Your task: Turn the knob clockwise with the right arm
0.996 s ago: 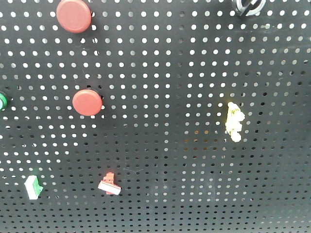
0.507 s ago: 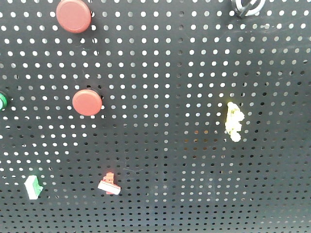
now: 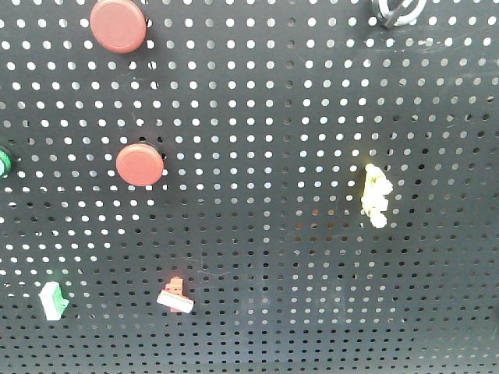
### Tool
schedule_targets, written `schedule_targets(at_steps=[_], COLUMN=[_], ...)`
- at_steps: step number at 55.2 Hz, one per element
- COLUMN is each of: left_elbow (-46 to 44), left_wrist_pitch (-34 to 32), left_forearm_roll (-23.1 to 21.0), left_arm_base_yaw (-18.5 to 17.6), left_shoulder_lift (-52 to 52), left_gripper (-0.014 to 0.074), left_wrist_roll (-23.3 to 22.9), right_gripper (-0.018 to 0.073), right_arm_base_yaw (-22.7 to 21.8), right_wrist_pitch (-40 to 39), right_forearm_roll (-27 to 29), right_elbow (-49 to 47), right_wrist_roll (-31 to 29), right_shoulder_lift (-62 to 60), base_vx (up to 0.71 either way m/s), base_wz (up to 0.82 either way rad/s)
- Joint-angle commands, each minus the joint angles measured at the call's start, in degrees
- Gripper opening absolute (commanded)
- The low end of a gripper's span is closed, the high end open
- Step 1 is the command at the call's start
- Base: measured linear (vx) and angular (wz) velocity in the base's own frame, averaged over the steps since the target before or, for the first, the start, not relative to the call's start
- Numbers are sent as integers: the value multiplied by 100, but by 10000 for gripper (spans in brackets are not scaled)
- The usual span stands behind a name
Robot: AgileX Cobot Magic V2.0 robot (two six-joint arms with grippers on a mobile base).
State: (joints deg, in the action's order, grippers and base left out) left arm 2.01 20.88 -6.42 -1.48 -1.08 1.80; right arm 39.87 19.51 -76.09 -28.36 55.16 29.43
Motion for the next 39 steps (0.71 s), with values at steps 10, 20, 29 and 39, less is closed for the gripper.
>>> schedule_targets(at_steps=[10,20,29,39], left_elbow=[57,57,57,57], left_wrist_pitch=[-452,-452,-452,-452], left_forearm_roll=[-35,-35,-35,-35], left_arm_base_yaw=[12,12,12,12], left_shoulder_lift=[-57,-57,-57,-57], left_gripper=[-6,-6,-6,-6], left_wrist_roll=[-27,-27,-27,-27], right_gripper=[-8,-8,-8,-8], right_arm_base_yaw=[-11,-11,-11,-11], right_wrist_pitch=[-96,265,466,-1522], right_forearm_roll=[-135,2473,5271,6614], right_elbow=[-18,-18,95,1477], right_wrist_roll=[-38,-914,-3420,-4480], right_shoulder_lift=[14,36,-21,-712], base_vx=[0,0,0,0], base_wz=[0,0,0,0])
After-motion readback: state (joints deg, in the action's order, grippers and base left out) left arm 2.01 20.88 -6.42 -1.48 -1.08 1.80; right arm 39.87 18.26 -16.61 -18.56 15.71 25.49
